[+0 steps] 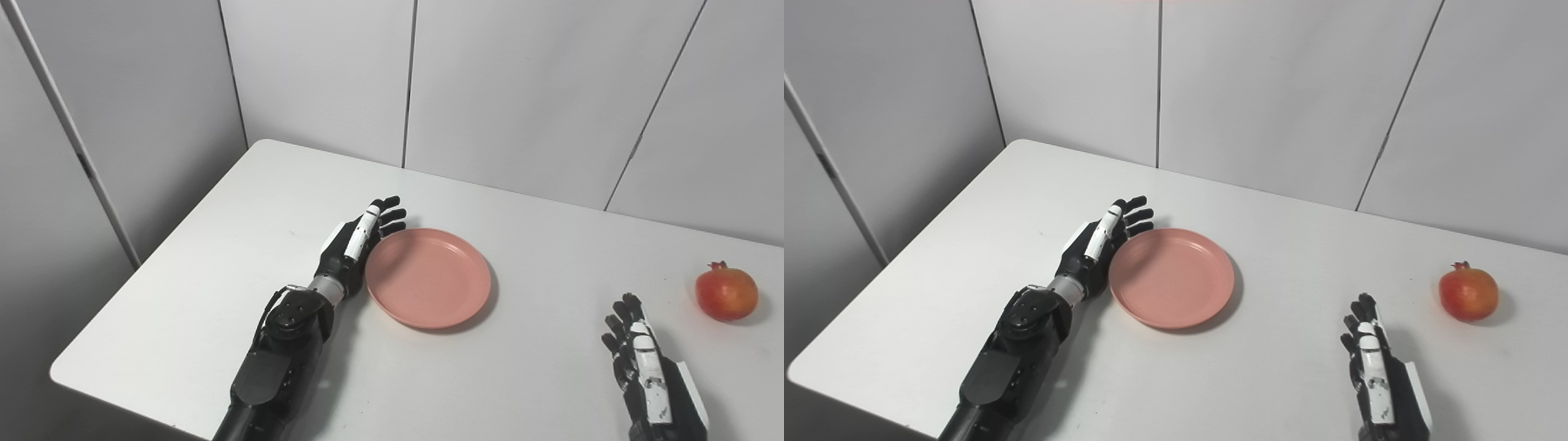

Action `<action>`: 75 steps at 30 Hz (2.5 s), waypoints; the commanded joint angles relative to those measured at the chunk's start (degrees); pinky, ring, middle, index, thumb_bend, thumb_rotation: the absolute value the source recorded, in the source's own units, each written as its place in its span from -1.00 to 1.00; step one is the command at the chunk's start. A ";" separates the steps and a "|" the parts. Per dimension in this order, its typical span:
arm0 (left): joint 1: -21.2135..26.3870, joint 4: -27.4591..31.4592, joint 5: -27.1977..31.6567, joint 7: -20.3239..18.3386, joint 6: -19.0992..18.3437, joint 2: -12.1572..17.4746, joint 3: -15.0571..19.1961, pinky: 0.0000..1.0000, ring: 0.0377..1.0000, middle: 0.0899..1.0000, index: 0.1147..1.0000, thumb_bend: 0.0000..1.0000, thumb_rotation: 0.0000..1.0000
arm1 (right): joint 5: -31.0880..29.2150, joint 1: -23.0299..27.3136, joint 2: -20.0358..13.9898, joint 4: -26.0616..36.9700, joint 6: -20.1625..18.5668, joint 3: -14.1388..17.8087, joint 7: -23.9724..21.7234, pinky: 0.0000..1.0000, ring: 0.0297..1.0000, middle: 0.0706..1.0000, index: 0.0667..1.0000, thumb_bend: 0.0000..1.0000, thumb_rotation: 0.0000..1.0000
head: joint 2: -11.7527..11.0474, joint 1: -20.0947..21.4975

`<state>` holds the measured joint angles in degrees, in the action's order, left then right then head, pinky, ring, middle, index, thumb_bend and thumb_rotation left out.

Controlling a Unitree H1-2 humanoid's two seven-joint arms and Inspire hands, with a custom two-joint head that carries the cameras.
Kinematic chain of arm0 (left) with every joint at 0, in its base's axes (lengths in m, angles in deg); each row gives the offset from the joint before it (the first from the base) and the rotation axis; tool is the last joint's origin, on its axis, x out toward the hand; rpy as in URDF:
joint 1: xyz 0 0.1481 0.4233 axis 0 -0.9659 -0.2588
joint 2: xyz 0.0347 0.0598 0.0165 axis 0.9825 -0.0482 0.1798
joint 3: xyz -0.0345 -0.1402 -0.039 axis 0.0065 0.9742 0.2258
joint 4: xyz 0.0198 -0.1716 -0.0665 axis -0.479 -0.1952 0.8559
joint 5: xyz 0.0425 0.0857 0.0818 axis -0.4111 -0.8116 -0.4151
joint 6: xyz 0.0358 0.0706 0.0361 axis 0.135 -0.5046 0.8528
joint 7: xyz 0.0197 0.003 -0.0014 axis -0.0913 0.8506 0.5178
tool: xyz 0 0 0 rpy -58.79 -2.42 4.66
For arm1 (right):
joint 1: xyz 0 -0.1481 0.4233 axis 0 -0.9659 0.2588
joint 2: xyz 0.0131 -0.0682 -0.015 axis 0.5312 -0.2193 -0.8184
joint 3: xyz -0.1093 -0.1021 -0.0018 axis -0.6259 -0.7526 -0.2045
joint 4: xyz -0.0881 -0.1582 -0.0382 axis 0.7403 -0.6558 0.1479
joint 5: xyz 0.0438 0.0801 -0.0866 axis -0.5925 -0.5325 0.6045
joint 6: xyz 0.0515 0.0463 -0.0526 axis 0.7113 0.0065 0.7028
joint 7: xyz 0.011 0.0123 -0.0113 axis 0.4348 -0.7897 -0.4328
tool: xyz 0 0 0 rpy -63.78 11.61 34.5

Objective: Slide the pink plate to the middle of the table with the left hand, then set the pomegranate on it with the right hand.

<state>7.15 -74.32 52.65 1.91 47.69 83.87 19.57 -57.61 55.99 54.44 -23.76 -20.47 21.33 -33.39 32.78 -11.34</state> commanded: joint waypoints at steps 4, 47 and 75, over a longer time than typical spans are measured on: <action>0.90 0.17 -1.19 -1.12 -1.58 -2.21 -2.52 0.71 0.73 0.71 0.67 -0.24 1.00 | -0.12 1.29 1.05 1.85 2.51 0.05 0.45 1.00 1.00 1.00 1.00 -0.58 1.00 | 0.51 0.93; -2.85 3.66 -3.94 0.31 -1.71 -11.77 -5.23 0.74 0.74 0.74 0.72 -0.22 1.00 | 0.27 2.26 3.02 3.60 0.22 -0.44 1.51 1.00 1.00 1.00 1.00 -0.54 1.00 | 4.24 8.79; -3.64 -1.97 -3.24 -2.31 3.50 -8.61 -2.64 0.70 0.72 0.73 0.71 -0.23 1.00 | 11.71 8.37 -1.29 4.99 7.00 2.10 5.31 0.73 0.75 0.78 0.79 -0.40 1.00 | -1.12 24.27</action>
<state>4.28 -74.20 49.09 -0.47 52.63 74.80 16.54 -46.23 61.81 53.53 -20.90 -17.38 22.72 -28.91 31.65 12.99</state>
